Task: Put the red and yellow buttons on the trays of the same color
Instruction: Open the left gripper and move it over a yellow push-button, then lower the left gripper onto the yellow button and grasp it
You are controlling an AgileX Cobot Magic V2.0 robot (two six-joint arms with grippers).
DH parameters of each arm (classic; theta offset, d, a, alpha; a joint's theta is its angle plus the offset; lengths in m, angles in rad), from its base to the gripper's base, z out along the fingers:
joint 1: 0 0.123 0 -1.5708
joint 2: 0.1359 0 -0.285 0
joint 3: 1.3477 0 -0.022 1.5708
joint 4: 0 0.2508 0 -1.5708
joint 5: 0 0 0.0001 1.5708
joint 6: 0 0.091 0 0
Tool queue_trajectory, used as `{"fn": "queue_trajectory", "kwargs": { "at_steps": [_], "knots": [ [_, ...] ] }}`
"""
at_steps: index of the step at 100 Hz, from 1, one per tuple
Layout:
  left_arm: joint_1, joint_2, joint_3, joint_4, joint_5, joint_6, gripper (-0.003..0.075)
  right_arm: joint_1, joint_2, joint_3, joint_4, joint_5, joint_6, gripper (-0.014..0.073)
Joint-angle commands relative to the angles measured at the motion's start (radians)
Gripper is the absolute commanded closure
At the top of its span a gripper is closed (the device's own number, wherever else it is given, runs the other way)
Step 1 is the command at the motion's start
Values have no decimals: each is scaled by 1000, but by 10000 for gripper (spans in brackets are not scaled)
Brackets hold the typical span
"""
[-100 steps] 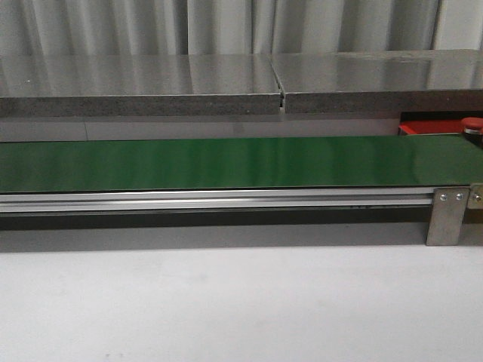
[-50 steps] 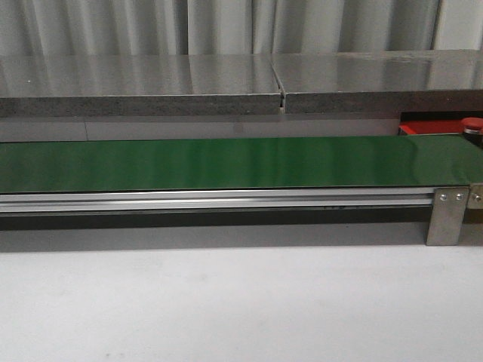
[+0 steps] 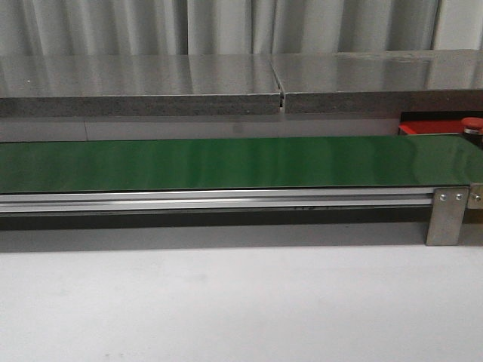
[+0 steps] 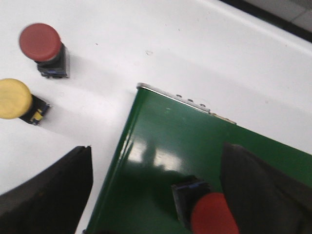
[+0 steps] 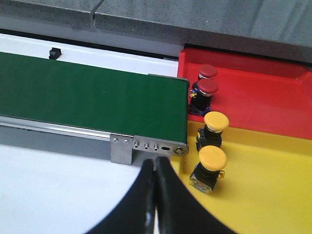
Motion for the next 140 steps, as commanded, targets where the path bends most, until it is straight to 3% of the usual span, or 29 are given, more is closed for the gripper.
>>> {"fn": "queue_trajectory", "kwargs": {
  "at_steps": [1, 31, 50, 75, 140],
  "knots": [
    [41, -55, -41, -20, -23, -27, 183, 0, 8, -24, -3, -72, -8, 715],
    [175, -10, -41, -20, 70, -53, 183, 0, 8, -24, -3, -72, -8, 715],
    [220, 37, -41, -18, 55, -55, 183, 0, 8, -24, -3, -72, -8, 715],
    [215, 144, -78, -34, -25, -55, 185, 0, 8, -24, -3, -72, -8, 715],
    [185, 397, -302, -30, -77, -52, 185, 0, 8, -24, -3, -72, -8, 715]
  ]
}}
